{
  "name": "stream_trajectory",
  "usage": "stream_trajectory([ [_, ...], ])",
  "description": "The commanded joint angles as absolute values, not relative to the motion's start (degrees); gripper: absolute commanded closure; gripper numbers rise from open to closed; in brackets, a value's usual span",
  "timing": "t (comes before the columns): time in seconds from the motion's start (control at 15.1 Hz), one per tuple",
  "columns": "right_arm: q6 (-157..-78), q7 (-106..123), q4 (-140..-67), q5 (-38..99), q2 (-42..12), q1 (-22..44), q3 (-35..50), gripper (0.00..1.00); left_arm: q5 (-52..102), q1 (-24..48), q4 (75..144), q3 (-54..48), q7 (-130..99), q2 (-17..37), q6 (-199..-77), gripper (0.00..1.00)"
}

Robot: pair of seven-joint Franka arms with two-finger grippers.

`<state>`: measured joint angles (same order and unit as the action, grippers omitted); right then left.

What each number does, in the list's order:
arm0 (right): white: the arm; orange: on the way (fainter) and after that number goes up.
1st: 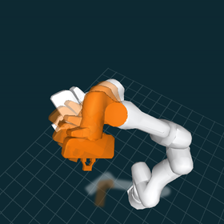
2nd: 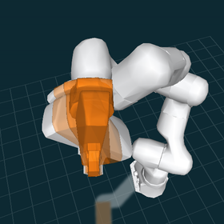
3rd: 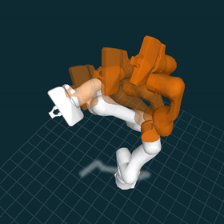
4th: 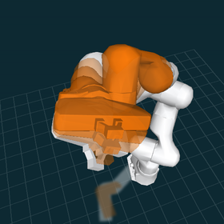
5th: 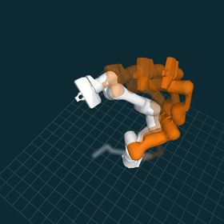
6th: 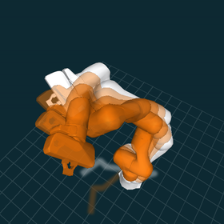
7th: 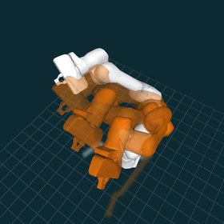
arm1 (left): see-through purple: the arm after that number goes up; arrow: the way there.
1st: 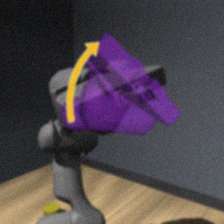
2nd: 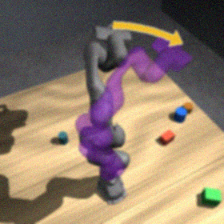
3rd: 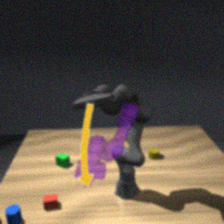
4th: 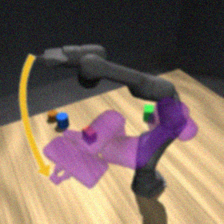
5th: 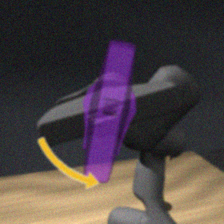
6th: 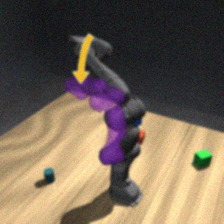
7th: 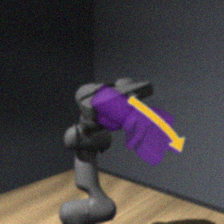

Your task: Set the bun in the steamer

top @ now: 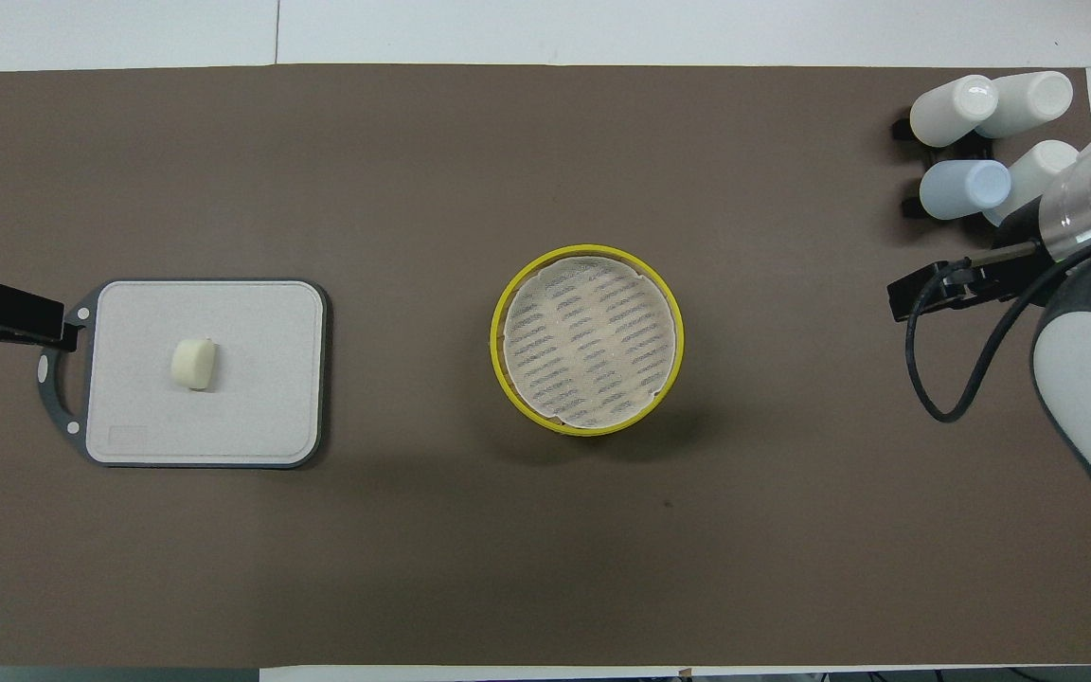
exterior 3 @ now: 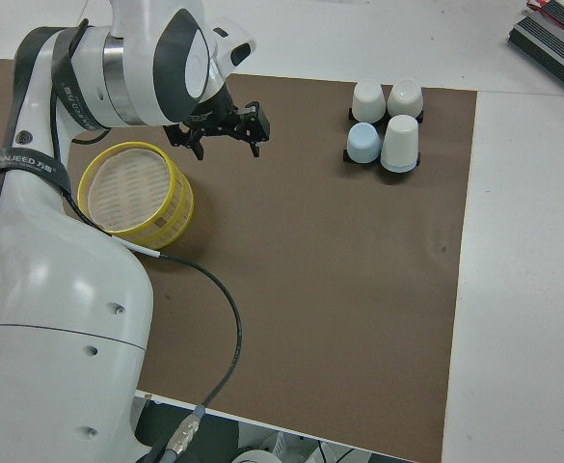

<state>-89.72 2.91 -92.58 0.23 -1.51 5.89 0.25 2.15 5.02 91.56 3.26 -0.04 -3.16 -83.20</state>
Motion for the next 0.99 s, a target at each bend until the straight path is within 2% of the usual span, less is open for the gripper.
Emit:
stream_trajectory([
  [0.0, -89.6, 3.4, -91.8, -1.0, -1.7, 5.6, 0.4, 0.00, 2.4, 5.5, 92.5, 3.5, 1.0, -4.3, -84.2, 0.00],
  [0.26, -92.8, 3.4, -92.4, 0.7, -2.0, 6.4, 1.1, 0.00, 2.2, 5.6, 92.4, 3.5, 1.0, -4.2, -84.1, 0.00],
  [0.33, -94.4, 2.1, -92.2, 3.4, -2.5, 8.4, 1.7, 0.00, 2.2, 5.7, 92.5, 3.4, 0.9, -4.2, -84.2, 0.00],
  [0.53, -96.2, -12.1, -87.9, 4.9, -9.5, 17.0, 1.8, 0.00, 2.2, 5.5, 93.9, 3.4, 1.0, -4.7, -85.9, 0.00],
  [0.6, -97.7, -14.3, -87.0, 4.7, -11.8, 19.9, 1.7, 0.00, 2.2, 5.2, 96.8, 3.4, 1.5, -5.8, -88.1, 0.00],
  [0.73, -101.5, -23.4, -86.0, 3.4, -16.6, 26.9, 1.3, 0.00, 2.2, 4.7, 107.2, 3.6, 6.5, -9.0, -96.3, 0.00],
  [0.86, -104.5, -31.6, -82.1, -0.2, -22.0, 32.4, 1.4, 0.00, 2.2, 2.3, 115.7, 3.5, 11.3, -9.7, -105.5, 0.00],
  [0.93, -104.3, -33.7, -76.9, -1.2, -26.8, 34.8, 1.2, 0.00, 2.2, 2.0, 119.8, 3.5, 13.9, -9.3, -110.3, 0.00],
])
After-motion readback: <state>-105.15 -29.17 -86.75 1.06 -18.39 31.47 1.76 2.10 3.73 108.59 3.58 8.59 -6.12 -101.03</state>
